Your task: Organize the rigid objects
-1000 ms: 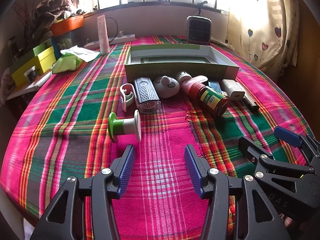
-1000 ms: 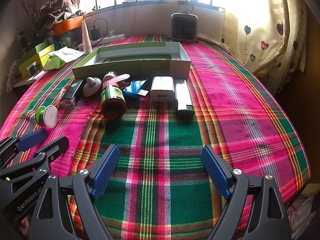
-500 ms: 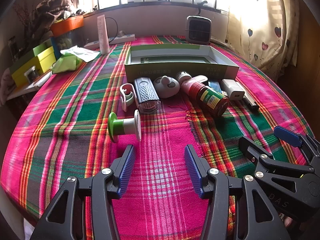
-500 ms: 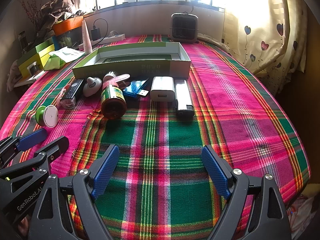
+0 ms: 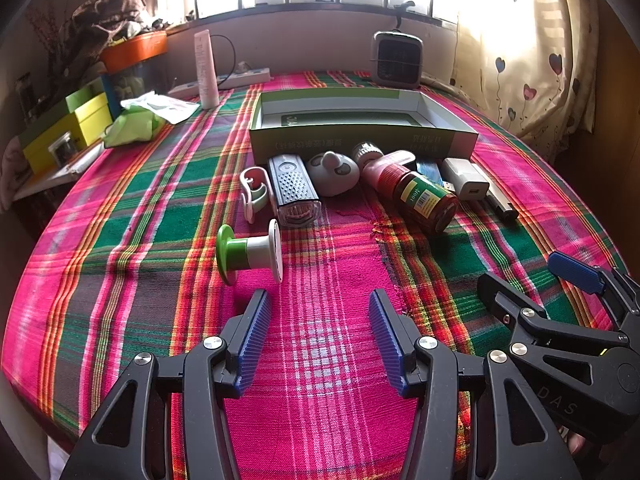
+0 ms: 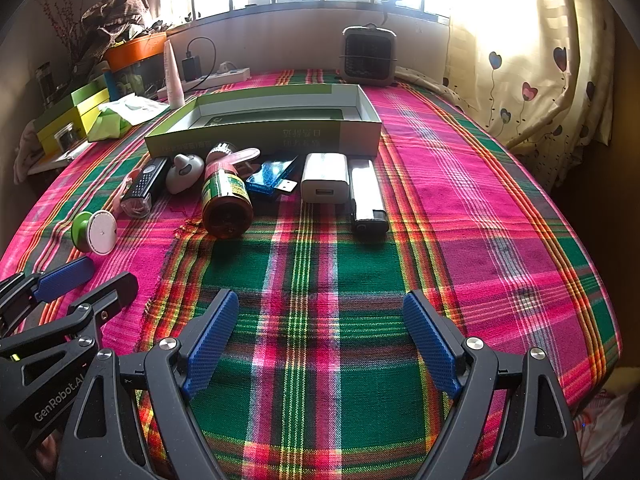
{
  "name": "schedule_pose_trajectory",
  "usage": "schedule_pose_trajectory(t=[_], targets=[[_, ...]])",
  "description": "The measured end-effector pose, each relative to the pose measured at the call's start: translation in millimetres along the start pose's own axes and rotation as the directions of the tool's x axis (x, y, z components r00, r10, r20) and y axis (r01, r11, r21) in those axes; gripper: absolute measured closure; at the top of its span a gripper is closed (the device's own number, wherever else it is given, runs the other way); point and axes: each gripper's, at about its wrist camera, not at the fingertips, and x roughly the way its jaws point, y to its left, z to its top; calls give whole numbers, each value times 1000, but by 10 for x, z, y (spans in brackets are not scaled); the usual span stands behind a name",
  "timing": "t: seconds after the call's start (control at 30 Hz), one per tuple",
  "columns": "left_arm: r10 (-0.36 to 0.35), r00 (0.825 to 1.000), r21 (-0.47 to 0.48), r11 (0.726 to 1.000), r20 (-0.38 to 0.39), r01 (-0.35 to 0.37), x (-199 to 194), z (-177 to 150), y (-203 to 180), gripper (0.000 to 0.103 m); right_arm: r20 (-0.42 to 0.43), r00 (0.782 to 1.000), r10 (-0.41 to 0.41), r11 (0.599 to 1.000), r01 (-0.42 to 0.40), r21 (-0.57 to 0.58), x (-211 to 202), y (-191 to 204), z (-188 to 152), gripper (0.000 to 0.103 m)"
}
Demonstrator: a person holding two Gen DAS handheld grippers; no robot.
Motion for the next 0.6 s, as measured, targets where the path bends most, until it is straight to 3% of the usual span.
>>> schedule_pose_trajectory(t=[0.4, 0.6], targets=[[0, 1000, 1, 1000, 0, 0, 0, -3, -3, 53, 1, 1000, 0, 1000, 0, 0, -4, -2, 4, 18], [-44, 999, 3, 999, -15, 44, -47, -25, 45, 53, -3, 1000, 10, 1000, -10, -8, -5, -7, -24, 18]])
